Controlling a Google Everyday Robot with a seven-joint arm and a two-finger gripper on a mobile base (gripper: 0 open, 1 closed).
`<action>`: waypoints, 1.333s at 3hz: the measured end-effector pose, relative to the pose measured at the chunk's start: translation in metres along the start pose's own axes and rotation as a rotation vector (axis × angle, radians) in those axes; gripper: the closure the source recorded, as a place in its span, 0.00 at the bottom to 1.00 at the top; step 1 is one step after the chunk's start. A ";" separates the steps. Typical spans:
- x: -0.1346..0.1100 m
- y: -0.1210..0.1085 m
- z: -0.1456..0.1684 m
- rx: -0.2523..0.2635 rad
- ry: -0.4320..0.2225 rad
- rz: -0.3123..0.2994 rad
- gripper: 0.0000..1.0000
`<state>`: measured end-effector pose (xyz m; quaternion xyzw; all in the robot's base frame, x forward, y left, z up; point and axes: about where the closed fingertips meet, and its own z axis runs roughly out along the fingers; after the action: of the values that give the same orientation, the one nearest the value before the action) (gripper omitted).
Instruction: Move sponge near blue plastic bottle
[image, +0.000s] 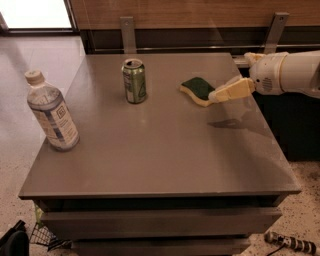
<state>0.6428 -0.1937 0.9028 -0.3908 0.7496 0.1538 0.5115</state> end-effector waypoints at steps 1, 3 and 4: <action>0.019 -0.001 0.026 -0.018 -0.024 0.025 0.00; 0.044 -0.003 0.059 -0.032 -0.065 0.062 0.00; 0.051 0.001 0.076 -0.057 -0.079 0.079 0.00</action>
Offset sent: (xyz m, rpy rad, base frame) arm 0.0382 0.0098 -0.0757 0.1206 -0.0001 -0.0035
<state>0.6828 -0.1669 0.8243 -0.3688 0.7392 0.2105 0.5227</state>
